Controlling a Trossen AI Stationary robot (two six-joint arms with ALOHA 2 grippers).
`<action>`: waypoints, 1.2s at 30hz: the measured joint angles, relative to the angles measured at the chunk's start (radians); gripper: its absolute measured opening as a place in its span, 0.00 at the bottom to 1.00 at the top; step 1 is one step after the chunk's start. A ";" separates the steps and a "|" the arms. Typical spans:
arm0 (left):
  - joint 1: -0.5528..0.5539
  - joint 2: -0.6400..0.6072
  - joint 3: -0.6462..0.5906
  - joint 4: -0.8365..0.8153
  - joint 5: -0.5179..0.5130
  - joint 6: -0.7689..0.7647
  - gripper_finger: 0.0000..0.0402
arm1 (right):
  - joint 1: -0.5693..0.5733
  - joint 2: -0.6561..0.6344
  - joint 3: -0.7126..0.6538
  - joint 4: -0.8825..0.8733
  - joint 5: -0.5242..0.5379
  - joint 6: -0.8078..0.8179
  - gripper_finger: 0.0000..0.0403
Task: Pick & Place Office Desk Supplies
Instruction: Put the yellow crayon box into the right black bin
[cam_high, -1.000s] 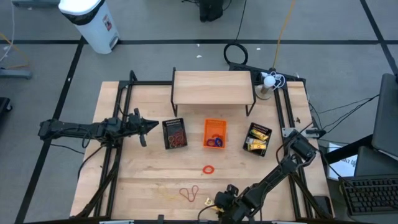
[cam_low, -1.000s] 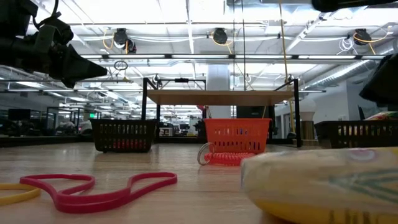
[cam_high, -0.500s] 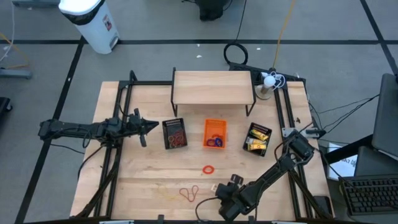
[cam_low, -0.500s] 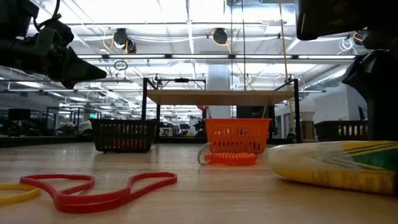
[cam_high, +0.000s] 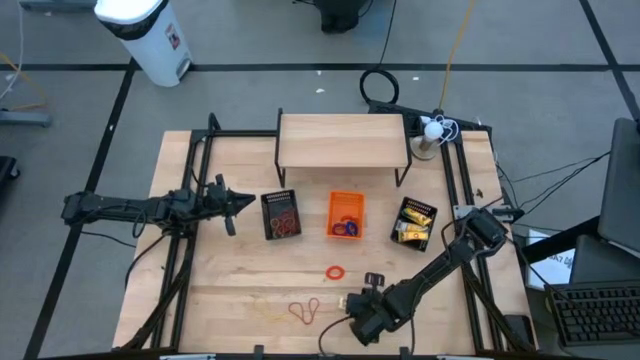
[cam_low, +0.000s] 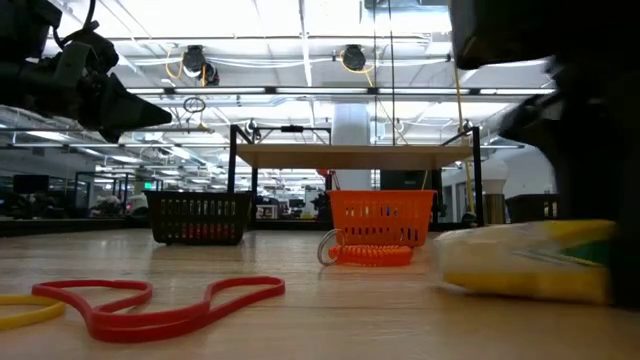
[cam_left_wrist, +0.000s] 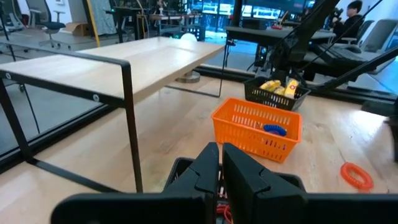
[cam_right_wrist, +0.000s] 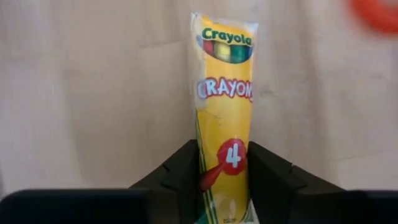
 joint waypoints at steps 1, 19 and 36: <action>0.000 0.000 0.000 0.006 0.000 0.000 0.05 | -0.006 -0.012 -0.002 0.022 0.004 -0.026 0.25; -0.002 0.000 0.000 0.016 0.000 -0.024 0.05 | -0.112 -0.389 -0.059 0.322 0.039 -0.491 0.17; -0.002 0.000 0.000 0.012 -0.002 -0.029 0.05 | -0.223 -1.469 -0.816 0.863 -0.012 -0.796 0.15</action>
